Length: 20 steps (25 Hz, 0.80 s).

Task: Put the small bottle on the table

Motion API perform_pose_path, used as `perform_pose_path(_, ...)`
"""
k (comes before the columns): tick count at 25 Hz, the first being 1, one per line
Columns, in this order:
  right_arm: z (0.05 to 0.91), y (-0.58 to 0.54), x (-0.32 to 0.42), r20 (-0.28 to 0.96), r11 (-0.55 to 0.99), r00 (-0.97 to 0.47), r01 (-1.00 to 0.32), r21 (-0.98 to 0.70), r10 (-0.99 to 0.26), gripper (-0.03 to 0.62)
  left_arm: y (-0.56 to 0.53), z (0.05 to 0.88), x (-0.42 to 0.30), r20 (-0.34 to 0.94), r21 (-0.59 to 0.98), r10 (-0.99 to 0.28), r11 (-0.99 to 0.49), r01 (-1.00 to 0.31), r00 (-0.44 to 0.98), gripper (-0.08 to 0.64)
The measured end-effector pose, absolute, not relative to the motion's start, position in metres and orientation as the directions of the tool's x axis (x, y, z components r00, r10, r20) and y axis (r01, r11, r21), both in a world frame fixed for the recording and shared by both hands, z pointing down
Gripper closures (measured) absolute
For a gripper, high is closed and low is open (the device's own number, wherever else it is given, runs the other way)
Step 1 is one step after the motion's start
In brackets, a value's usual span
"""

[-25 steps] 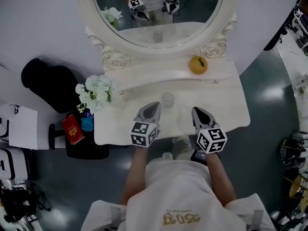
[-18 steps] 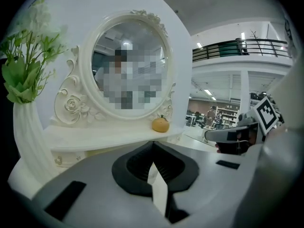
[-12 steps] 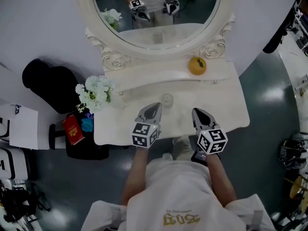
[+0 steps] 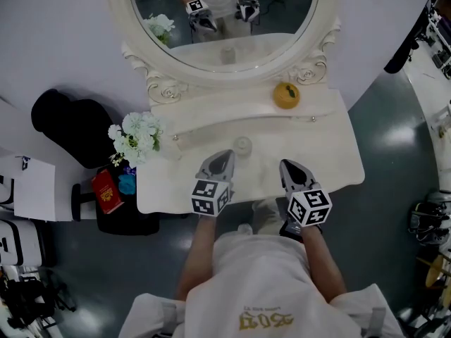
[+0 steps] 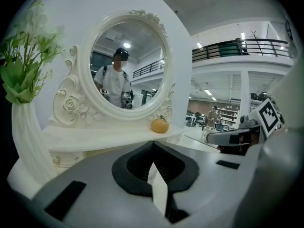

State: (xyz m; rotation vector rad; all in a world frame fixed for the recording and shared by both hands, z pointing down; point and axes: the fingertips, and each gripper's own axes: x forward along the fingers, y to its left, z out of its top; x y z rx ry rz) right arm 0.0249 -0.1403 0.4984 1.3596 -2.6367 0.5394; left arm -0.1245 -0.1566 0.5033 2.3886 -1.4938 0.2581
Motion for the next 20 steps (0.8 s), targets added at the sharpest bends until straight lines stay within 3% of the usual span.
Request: perform_pose_path(20, 0.4943, -0.1391, 0.0209, 0.265, 0.529, -0.589, -0.806, -0.267, -0.764, 0.580, -0.1549, 0.4993, -0.1323, 0.304, 0.156, -0.854, -0.393, -0.906, 0.423, 0.543)
